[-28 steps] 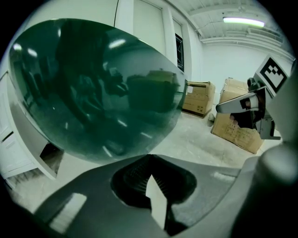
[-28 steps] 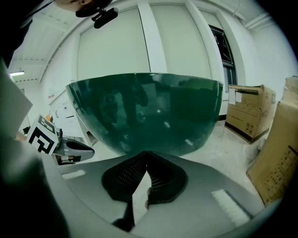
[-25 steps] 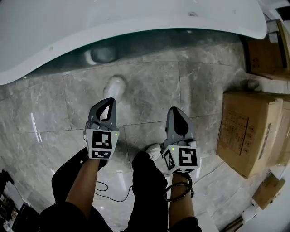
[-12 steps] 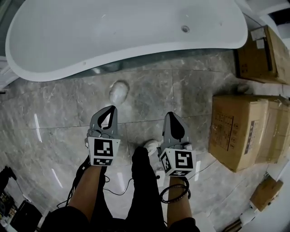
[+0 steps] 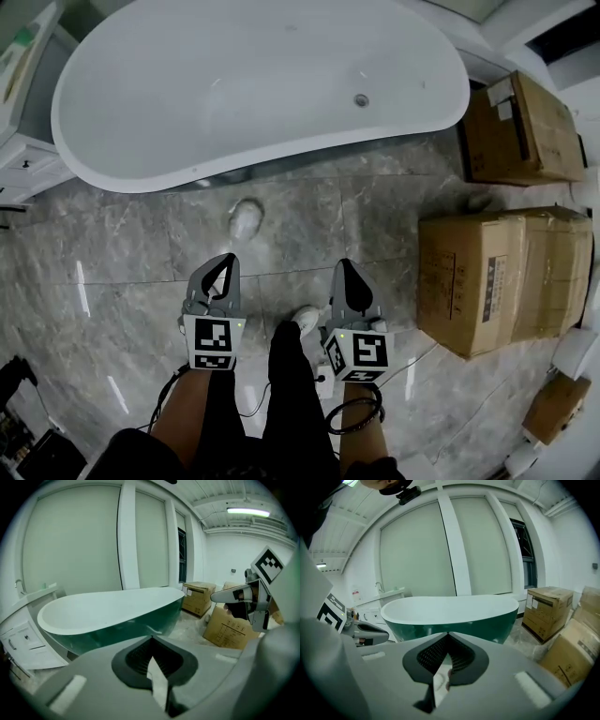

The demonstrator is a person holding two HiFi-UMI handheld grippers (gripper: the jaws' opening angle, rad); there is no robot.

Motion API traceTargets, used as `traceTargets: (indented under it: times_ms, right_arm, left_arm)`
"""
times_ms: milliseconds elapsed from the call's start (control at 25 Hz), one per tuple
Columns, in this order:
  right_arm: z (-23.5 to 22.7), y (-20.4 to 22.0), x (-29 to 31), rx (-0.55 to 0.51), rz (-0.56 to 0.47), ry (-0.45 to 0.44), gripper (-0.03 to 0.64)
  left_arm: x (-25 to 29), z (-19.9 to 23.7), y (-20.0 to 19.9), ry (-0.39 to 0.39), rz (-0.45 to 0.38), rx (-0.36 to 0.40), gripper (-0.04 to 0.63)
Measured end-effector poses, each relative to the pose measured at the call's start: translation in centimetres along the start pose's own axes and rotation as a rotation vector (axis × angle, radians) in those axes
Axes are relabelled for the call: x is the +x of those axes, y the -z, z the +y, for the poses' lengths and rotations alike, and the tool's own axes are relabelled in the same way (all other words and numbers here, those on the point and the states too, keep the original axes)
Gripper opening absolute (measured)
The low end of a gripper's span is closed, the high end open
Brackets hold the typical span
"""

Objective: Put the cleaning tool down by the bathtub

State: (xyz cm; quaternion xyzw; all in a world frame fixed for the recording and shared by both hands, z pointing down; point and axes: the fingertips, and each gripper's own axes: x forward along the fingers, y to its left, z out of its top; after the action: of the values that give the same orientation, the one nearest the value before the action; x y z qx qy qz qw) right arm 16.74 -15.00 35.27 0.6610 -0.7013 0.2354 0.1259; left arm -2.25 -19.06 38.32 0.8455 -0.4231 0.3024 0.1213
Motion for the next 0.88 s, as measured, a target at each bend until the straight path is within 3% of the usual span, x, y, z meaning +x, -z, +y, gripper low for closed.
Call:
traceTargets:
  times_ms: [200, 720, 880]
  right_arm:
    - [-0.2, -2.8, -2.9, 0.010, -0.038, 0.009, 0.016]
    - [-1.2, -10.4, -10.5, -0.004, -0.118, 0.009, 0.014]
    - [-1.1, -12.5, -12.3, -0.016, -0.144, 0.002, 0.014]
  left_arm:
    - [-2.9, -0.8, -2.0, -0.013, -0.015, -0.036, 0.000]
    - [-8.7, -3.5, -11.6, -0.021, -0.123, 0.011, 0.000]
    - [-10.6, -4.1, -13.6, -0.038, -0.155, -0.015, 0.002]
